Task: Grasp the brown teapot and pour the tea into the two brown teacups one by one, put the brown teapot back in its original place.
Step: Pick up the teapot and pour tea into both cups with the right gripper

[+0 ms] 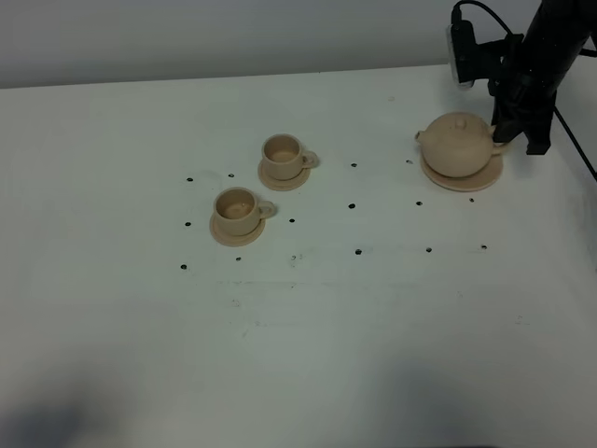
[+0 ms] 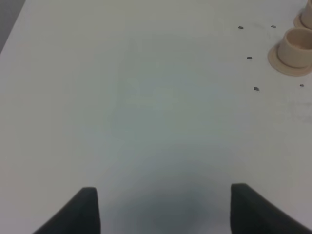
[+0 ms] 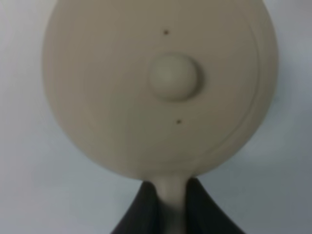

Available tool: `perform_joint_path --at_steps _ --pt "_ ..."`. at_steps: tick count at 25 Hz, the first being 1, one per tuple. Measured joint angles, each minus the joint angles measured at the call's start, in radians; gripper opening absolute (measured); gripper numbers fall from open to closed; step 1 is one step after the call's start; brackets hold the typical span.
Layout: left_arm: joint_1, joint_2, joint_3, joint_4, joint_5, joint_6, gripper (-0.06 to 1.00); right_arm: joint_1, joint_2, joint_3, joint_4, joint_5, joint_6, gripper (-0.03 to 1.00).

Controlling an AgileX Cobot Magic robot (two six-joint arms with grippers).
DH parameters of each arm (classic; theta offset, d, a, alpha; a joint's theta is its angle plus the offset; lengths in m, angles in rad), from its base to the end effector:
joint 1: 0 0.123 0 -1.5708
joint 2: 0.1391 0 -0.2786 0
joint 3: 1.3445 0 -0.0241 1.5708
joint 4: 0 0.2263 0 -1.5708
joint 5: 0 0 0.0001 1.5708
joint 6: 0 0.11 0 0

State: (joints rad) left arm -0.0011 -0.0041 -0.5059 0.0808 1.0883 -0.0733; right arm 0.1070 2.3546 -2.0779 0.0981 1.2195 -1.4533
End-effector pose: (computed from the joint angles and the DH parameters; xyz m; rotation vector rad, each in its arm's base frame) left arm -0.0057 0.0079 0.2560 -0.0799 2.0580 0.0509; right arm 0.4629 0.0599 0.1641 -2.0513 2.1283 -0.0397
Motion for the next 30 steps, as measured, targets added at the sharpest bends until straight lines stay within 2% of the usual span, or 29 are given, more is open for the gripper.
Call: perform_joint_path --at_steps 7,18,30 --pt "0.0 0.0 0.0 0.0 0.0 0.0 0.59 0.03 0.0 -0.095 0.029 0.006 0.144 0.09" --pt "0.0 0.0 0.0 0.0 0.0 0.0 0.59 0.213 0.0 -0.15 -0.03 0.006 0.348 0.09" --pt "0.0 0.0 0.0 0.0 0.0 0.0 0.59 0.357 0.008 -0.15 -0.145 -0.136 0.471 0.09"
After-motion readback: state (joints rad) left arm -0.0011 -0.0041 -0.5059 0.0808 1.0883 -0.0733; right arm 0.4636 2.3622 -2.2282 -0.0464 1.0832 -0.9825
